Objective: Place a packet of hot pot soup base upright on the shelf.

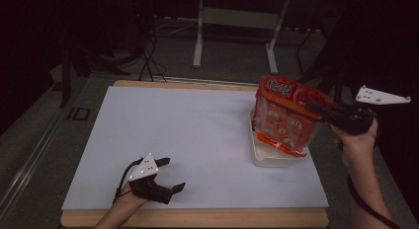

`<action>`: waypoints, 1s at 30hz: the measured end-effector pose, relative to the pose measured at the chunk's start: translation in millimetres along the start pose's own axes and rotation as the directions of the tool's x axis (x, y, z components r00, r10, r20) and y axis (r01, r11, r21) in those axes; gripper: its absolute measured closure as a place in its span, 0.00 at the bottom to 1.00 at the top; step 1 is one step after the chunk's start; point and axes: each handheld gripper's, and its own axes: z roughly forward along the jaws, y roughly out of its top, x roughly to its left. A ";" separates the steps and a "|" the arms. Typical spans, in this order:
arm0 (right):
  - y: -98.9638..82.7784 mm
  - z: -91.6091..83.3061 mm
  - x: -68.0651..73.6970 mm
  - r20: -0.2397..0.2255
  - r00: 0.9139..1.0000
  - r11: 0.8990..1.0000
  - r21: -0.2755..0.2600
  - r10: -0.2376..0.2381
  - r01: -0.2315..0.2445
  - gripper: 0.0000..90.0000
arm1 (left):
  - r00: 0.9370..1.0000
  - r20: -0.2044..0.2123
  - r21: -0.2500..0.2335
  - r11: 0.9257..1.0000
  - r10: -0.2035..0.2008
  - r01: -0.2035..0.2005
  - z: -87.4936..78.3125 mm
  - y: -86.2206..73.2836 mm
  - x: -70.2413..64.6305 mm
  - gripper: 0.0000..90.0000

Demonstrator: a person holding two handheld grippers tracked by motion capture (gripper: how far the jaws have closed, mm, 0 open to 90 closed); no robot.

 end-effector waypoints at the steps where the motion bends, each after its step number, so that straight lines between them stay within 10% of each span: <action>1: -1.2 2.1 -0.7 0.003 1.000 1.000 0.005 0.000 0.000 1.00 | 1.000 0.001 -0.003 1.000 -0.004 0.004 0.3 -0.3 0.2 0.05; 30: -71.7 19.8 -15.7 0.030 0.991 0.989 0.053 0.134 -0.136 1.00 | 0.999 -0.015 -0.003 1.000 -0.029 0.029 1.5 -4.9 4.6 0.05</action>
